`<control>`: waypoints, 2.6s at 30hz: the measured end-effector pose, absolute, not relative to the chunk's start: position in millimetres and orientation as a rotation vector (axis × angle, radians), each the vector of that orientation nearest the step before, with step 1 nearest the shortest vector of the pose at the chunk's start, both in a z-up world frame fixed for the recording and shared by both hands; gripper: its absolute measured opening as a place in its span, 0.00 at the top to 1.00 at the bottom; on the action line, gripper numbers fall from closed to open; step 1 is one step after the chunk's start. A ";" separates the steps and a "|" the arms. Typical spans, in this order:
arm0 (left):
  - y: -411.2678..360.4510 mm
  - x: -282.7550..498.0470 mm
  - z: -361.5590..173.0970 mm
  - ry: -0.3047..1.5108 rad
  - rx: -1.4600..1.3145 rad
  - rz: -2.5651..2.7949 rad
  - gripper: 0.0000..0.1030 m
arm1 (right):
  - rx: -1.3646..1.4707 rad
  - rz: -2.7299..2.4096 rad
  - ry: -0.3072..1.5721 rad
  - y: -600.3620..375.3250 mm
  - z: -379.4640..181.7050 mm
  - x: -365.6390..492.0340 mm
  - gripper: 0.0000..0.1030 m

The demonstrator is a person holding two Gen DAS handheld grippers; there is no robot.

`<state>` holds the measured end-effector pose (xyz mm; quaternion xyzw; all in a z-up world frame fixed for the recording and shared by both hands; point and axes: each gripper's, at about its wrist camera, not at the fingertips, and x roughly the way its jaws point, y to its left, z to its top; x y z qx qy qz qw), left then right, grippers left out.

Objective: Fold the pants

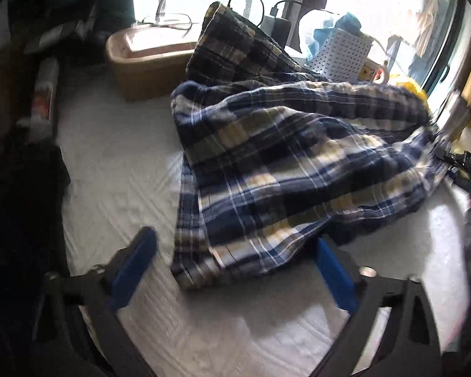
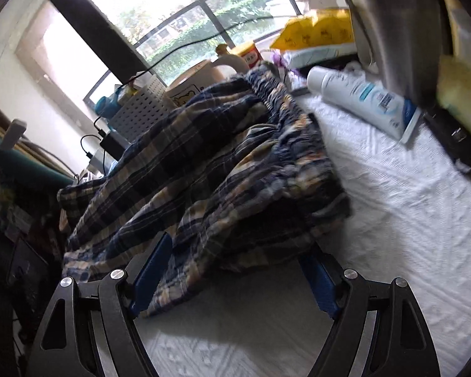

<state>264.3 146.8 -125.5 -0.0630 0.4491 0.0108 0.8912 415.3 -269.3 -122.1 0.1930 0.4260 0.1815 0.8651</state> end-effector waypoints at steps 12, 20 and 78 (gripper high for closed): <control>144.4 224.9 -105.1 0.907 -0.050 0.022 0.97 | 0.136 0.413 0.787 -251.6 -69.7 363.1 0.96; 145.1 175.1 -77.2 0.883 -0.009 0.037 0.97 | 0.088 0.377 0.775 -275.3 -38.6 298.1 0.96; 117.8 414.6 -107.8 0.964 0.152 -0.227 0.96 | -0.132 0.260 0.875 -333.2 -69.7 399.9 0.54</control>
